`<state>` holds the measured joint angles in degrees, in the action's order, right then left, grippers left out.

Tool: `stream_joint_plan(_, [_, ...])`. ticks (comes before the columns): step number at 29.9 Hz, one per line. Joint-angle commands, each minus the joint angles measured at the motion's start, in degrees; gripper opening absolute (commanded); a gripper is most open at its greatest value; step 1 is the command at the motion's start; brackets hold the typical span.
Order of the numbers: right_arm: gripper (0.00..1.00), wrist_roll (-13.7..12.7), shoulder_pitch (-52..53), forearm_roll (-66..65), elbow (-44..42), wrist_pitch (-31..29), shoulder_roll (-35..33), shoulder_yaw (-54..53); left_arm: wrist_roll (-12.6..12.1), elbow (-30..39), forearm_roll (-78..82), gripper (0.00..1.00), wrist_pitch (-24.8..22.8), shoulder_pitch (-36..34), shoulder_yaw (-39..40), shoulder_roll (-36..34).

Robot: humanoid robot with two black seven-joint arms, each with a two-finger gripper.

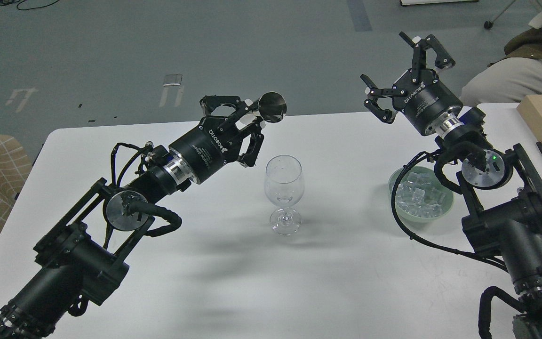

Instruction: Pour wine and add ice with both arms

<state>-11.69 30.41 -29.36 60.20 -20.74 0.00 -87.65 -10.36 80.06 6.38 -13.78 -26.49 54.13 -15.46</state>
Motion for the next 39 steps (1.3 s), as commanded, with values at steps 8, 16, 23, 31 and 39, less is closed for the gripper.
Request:
stream_joint_plan(8, [1.00,0.0,0.1,0.0,0.0,0.0,0.0,-0.1,0.3,0.2,1.9,0.07,-0.2,0.0,0.1,0.0])
stream_joint_plan(16, [1.00,0.0,0.2,0.0,0.0,0.0,0.0,0.0,0.3,0.2,3.0,0.07,-0.1,0.0,0.1,0.0])
stream_joint_plan(23, [1.00,0.0,0.4,0.0,0.0,0.0,0.0,0.0,0.3,0.2,3.6,0.07,-0.2,0.1,0.1,0.0])
stream_joint_plan(31, [1.00,0.0,0.3,0.0,0.0,0.0,0.0,0.0,0.3,0.3,5.0,0.07,-0.4,0.0,0.2,-0.2])
stream_joint_plan(39, [1.00,0.0,0.3,-0.1,-0.1,0.0,0.0,0.0,0.5,0.4,6.3,0.07,-0.5,0.0,0.2,-0.1])
